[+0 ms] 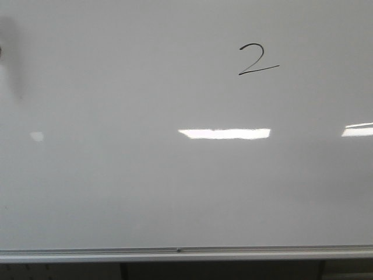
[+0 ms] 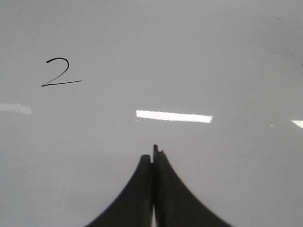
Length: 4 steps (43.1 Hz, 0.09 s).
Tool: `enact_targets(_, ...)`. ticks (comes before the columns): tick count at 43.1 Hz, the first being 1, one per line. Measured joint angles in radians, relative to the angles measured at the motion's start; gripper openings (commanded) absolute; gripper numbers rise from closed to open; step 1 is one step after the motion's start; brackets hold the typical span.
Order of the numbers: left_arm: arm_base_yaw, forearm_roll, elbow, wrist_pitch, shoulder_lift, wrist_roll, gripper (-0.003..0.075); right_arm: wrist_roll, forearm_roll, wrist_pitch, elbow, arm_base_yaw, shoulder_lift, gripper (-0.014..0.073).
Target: Write number 2 on whiteboard
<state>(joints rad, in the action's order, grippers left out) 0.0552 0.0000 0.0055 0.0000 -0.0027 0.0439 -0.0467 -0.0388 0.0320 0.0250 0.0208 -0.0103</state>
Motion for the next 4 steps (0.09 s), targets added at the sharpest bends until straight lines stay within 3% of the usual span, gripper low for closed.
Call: enact_targets(4, 0.000, 0.000, 0.000, 0.000, 0.000, 0.000, -0.0020, 0.000, 0.000, 0.000, 0.000, 0.000, 0.000, -0.0069)
